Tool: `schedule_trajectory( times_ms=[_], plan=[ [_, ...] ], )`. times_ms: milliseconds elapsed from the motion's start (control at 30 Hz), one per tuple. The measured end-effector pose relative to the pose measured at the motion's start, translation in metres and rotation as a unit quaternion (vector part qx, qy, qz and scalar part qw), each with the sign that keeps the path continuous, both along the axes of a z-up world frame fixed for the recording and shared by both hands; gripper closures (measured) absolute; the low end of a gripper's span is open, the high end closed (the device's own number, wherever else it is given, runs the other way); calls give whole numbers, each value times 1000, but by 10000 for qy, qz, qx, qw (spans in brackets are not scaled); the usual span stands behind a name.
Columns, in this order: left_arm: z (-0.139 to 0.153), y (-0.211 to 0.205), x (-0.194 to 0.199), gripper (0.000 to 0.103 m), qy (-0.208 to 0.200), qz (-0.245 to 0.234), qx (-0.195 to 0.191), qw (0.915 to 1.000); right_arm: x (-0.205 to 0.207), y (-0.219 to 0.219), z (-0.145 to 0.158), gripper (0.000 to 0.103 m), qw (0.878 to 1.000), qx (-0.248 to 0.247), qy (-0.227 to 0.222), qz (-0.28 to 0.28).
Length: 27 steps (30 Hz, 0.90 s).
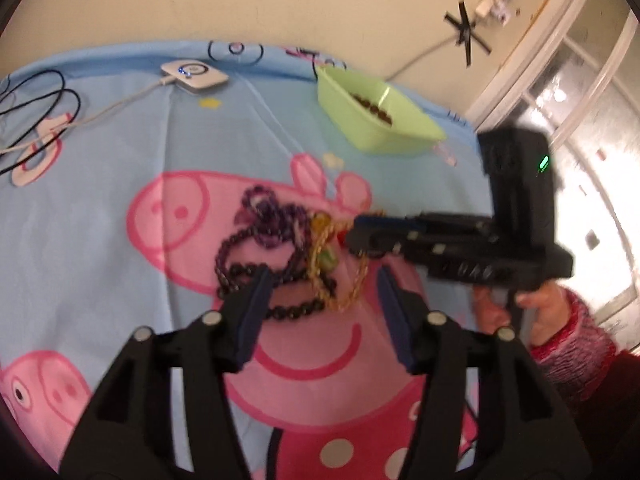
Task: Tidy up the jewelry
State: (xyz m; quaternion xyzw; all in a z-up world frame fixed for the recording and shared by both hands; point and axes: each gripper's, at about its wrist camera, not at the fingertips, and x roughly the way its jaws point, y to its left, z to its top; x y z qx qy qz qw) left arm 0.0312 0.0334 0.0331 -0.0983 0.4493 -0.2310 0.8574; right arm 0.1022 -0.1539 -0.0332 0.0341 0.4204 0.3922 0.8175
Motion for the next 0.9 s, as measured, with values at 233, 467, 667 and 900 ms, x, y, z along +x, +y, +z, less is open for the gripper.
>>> schedule_trajectory(
  times_ms=[233,467,667,900],
  plan=[
    [-16,-21,-1,96,-94,-174,552,9983,-48,-1,20,103,9985,18,-508,210],
    [-15,-1,-26,96,18,-229,591,9980,-89,-5,-3,103,9985,-46,-171,518],
    [12,-4,-22,89,-375,-234,538,9976,-80,-40,6,103,9986,286,-418,-141],
    [7,-66,14,54,-642,-791,1062,9891,-53,-62,19,79,9928,-54,-887,-800]
  ],
)
